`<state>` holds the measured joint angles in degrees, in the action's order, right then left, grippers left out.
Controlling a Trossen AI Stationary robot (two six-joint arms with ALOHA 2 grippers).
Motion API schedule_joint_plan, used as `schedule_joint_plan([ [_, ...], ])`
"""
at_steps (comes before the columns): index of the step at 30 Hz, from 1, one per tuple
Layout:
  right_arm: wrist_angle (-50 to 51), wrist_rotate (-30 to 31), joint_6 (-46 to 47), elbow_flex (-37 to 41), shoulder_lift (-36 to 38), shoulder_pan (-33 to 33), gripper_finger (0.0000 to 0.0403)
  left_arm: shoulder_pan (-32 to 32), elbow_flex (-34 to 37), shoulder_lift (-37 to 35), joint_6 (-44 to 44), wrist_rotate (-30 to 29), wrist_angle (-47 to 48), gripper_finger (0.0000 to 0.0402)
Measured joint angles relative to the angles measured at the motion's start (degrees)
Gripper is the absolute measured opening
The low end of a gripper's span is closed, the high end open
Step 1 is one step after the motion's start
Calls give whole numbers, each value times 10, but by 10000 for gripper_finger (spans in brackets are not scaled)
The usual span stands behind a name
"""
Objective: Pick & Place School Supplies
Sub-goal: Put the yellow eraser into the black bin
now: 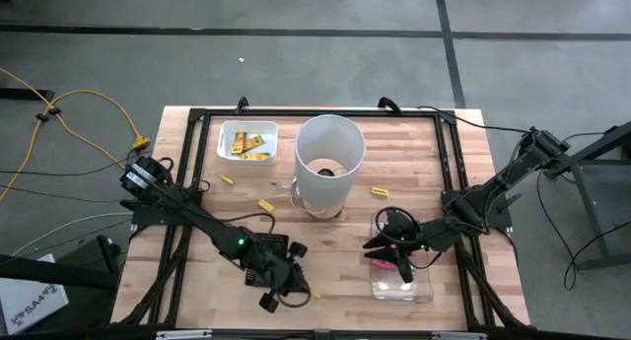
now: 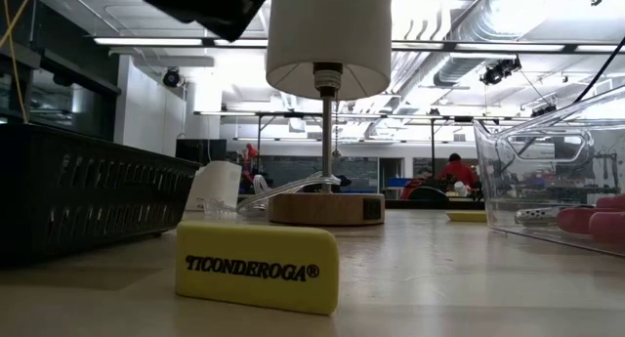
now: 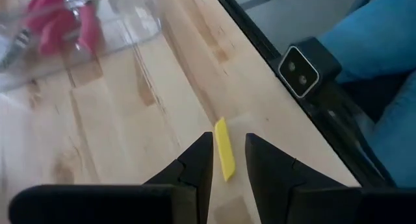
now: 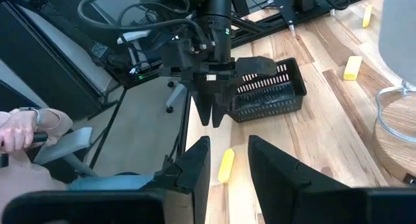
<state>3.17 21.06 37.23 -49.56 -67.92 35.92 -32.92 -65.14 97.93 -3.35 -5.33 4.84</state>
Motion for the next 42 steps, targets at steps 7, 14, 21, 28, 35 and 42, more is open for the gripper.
schedule_joint_plan([
  [7, 1, 0, -14, 0, 0, 0, 97, -1, 0, 31, -45, 21, -36, 86],
  [14, 19, -2, -15, 0, 0, 1, 97, -23, 0, 33, -94, -93, -61, 86],
  [21, 34, -2, -15, 0, -7, 1, 97, -37, -15, 33, -87, -66, -97, 86],
  [28, 34, -5, -13, 0, -41, 1, 97, -3, -77, 52, -87, -10, -30, 86],
  [35, 23, -7, -9, 0, -84, 1, 97, 25, -91, 94, -126, 54, 23, 86],
  [42, 27, -11, 16, 0, -97, 1, 97, 27, -95, 105, -132, 52, 39, 86],
])
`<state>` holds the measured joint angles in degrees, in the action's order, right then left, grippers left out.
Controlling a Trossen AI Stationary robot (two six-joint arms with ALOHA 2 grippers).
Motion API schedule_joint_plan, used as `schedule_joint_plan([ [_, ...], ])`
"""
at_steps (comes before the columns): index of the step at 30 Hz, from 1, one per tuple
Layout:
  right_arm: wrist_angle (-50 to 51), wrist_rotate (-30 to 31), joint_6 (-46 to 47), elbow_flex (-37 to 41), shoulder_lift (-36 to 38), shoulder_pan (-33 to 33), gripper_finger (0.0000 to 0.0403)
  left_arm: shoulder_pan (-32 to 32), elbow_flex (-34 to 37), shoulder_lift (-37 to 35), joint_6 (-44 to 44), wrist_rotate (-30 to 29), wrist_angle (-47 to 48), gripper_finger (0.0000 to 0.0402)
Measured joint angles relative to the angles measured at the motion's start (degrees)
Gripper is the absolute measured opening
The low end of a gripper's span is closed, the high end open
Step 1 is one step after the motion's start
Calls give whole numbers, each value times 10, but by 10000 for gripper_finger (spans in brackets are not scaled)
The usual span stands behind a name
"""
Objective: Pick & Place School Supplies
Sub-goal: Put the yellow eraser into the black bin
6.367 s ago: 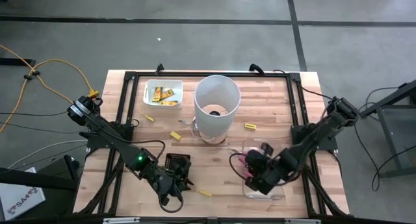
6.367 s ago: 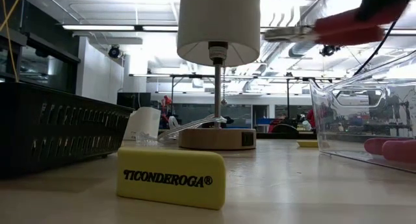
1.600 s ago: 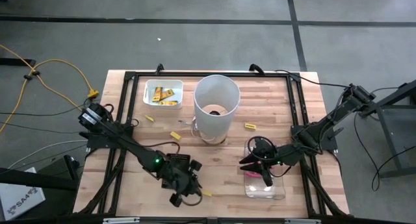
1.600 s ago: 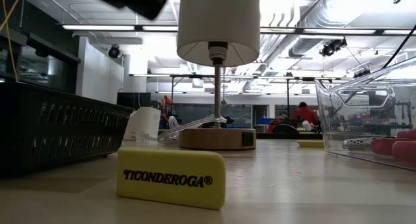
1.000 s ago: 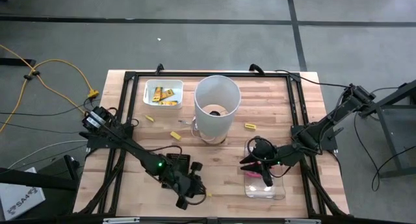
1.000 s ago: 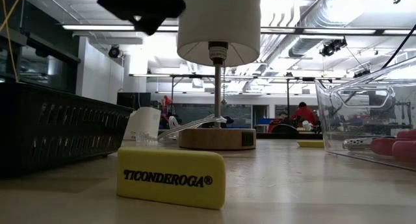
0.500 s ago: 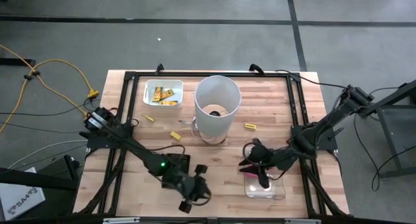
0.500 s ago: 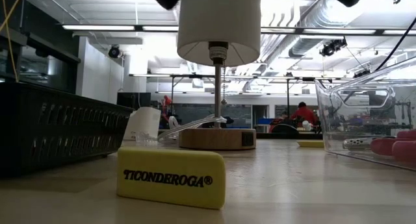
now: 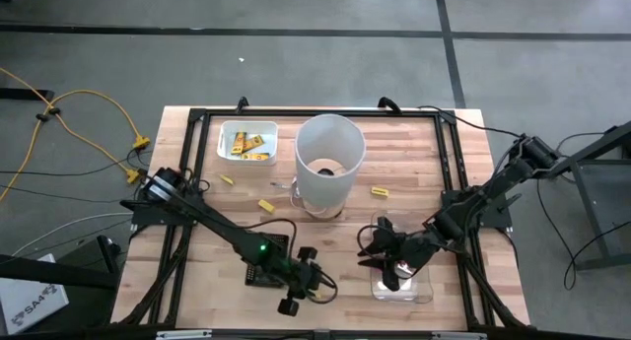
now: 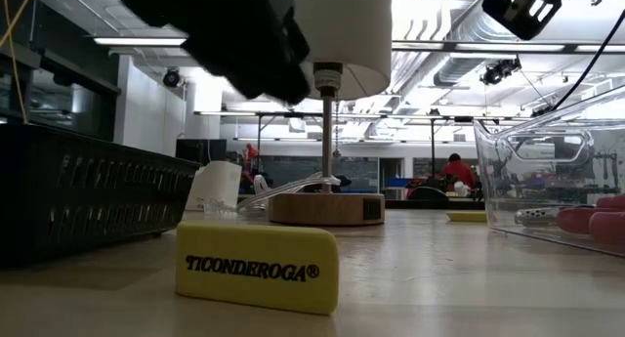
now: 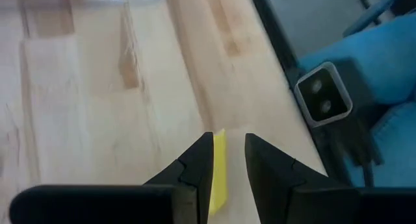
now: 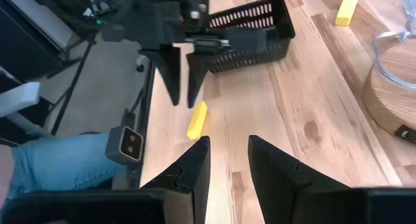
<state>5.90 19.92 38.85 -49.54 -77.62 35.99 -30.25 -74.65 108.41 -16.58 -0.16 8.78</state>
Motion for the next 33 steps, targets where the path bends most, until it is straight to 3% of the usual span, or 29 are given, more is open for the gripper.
schedule_joint_plan([
  [11, -1, -7, -2, 0, 0, 0, 97, -29, 0, -1, -9, -46, -8, 87],
  [23, -5, -10, -1, 0, 0, 0, 97, -29, 1, 12, -7, -40, 11, 155],
  [33, -6, -10, -1, 0, 0, 0, 97, -15, 1, 28, -11, -45, 43, 164],
])
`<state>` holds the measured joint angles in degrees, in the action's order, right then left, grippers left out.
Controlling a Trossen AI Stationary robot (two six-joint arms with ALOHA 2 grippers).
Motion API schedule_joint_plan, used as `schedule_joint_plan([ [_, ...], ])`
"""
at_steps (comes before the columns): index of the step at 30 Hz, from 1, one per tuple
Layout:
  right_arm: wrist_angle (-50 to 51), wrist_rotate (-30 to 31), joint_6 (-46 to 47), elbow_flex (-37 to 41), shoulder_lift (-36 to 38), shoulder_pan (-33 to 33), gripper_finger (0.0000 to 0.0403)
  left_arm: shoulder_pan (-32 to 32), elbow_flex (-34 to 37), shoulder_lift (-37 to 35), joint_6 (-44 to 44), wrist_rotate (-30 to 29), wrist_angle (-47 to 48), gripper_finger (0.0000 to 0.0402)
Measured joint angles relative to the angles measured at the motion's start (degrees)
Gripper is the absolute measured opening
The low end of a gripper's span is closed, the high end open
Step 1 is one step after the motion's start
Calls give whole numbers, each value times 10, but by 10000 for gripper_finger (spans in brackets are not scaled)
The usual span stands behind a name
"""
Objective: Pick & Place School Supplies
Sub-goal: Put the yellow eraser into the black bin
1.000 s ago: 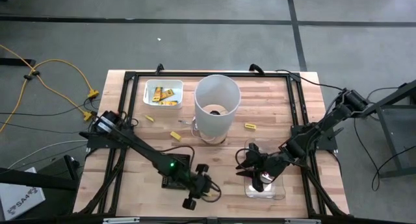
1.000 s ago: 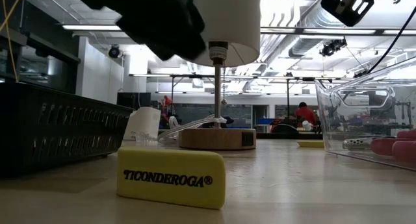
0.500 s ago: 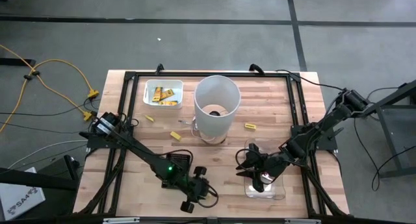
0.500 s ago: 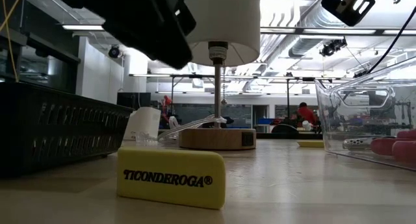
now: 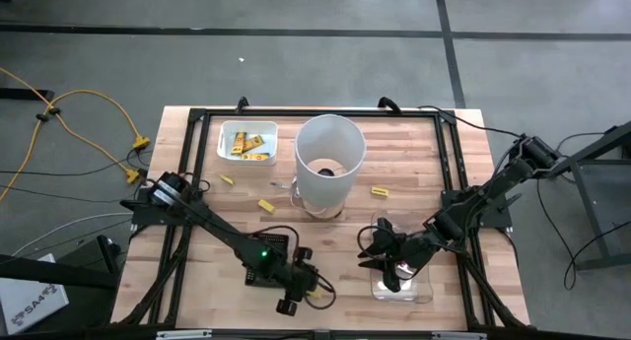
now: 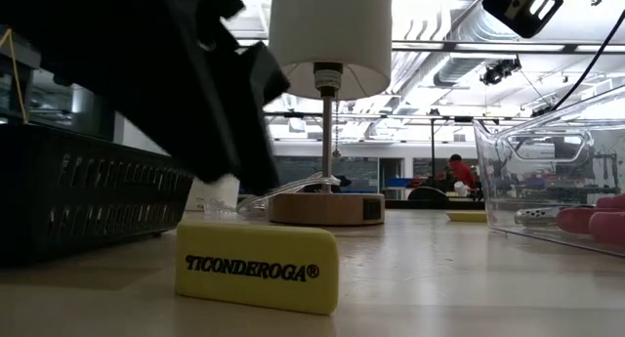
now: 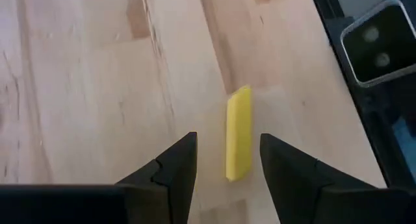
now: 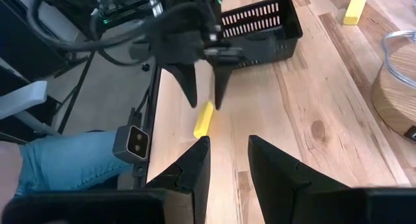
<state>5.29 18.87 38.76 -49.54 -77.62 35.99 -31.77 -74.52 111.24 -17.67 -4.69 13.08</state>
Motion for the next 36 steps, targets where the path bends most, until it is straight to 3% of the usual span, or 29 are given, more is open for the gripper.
schedule_joint_plan([
  [9, 2, -9, 0, 0, 0, 0, 97, 6, 0, 35, -3, 48, -23, 164],
  [18, 4, -9, 0, 0, 0, 0, 97, 6, 0, 35, 1, 44, -23, 162],
  [31, 3, -9, 0, 0, 0, 0, 97, 6, 0, 35, 2, 44, -23, 95],
  [36, 3, -9, 0, 0, 0, 0, 97, 6, 0, 35, 2, 44, -22, 87],
])
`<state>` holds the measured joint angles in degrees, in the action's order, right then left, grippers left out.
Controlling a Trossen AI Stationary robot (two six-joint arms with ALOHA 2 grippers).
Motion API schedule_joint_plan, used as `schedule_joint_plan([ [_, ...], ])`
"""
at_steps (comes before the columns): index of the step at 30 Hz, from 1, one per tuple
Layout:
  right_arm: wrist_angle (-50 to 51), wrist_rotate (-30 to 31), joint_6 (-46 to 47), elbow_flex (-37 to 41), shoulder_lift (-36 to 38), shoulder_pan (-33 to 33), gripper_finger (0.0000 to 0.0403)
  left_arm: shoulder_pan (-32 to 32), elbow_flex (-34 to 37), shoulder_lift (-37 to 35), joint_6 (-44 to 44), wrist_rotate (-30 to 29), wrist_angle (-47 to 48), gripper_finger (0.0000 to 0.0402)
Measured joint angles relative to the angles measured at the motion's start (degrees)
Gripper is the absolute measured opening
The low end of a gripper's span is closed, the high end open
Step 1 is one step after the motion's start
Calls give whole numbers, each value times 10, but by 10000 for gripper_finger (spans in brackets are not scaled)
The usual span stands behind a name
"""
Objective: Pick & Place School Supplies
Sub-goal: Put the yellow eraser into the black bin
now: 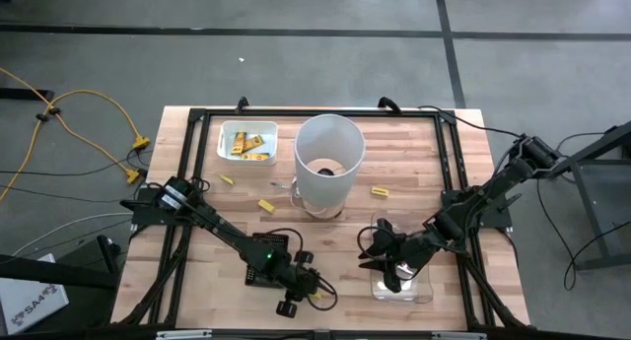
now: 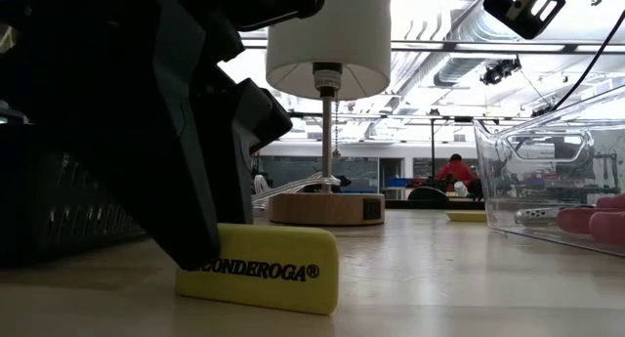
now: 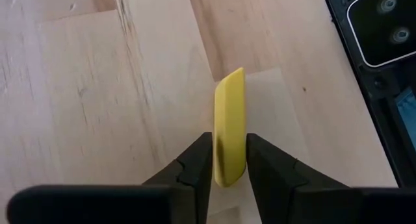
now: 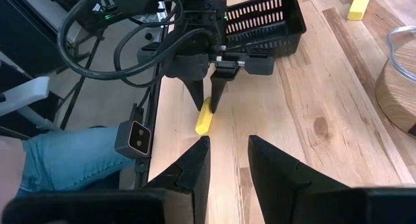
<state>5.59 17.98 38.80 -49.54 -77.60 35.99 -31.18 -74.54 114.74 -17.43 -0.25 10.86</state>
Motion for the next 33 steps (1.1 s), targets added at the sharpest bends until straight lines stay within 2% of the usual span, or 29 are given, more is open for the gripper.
schedule_joint_plan([
  [7, 0, 0, 0, 0, 0, 0, 97, 0, 0, 0, 0, -4, 5, 80],
  [15, 0, -1, 0, 0, 0, 0, 97, 0, 0, 0, 0, -5, 5, 29],
  [26, 0, -1, 0, 0, 0, 0, 97, -2, 0, -6, 42, -6, -22, 31],
  [33, 0, -2, 0, 0, 0, 0, 97, -3, 0, -61, 41, -32, -16, 31],
])
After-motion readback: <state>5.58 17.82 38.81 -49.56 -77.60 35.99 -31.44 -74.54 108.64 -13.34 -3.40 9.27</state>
